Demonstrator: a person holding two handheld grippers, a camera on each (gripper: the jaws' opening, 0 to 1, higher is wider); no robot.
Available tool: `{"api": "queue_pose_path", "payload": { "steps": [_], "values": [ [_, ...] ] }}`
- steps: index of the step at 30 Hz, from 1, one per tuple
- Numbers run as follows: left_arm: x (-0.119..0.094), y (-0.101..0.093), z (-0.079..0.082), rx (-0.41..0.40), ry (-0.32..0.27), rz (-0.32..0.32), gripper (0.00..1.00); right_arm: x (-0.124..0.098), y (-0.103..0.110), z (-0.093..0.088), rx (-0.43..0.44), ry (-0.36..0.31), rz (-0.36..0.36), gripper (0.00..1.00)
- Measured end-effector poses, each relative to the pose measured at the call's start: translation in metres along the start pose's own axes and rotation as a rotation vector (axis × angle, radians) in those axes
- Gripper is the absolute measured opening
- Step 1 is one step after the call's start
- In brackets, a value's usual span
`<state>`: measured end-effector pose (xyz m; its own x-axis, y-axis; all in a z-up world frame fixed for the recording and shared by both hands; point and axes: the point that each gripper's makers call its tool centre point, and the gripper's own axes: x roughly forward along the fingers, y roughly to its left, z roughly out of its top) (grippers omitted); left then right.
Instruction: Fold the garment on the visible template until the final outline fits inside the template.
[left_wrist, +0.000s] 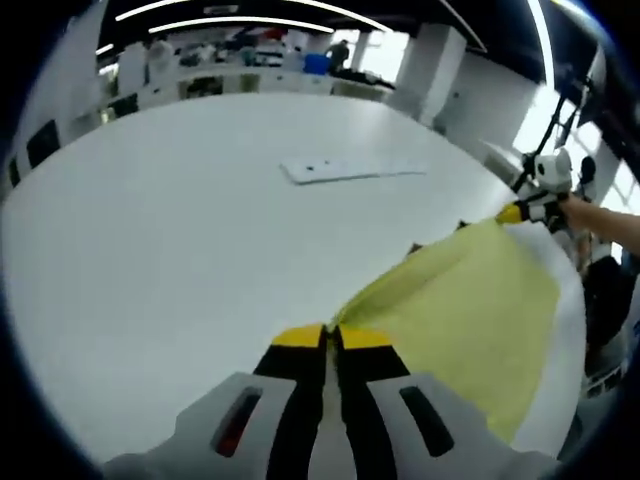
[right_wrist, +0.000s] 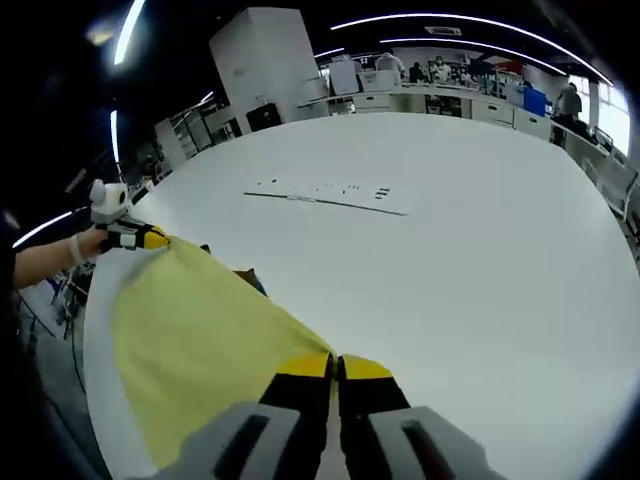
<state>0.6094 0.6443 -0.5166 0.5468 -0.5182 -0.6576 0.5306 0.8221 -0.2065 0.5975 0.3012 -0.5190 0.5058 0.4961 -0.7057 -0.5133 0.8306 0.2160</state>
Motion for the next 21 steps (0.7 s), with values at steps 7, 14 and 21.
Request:
{"api": "queue_pose_path", "payload": {
  "steps": [7,14,21],
  "values": [
    [-0.009,0.002,0.004,0.052,-0.03,-0.005,0.25,-0.008,0.005,0.013,-0.042,-0.107,0.028,0.34],
    [-0.021,-0.011,0.01,0.045,-0.07,-0.086,0.46,-0.018,0.013,0.016,-0.067,-0.161,0.05,0.58],
    [-0.032,-0.032,0.009,0.085,-0.088,-0.171,0.8,-0.026,0.029,0.018,-0.101,-0.205,0.092,0.99]
  ]
}}
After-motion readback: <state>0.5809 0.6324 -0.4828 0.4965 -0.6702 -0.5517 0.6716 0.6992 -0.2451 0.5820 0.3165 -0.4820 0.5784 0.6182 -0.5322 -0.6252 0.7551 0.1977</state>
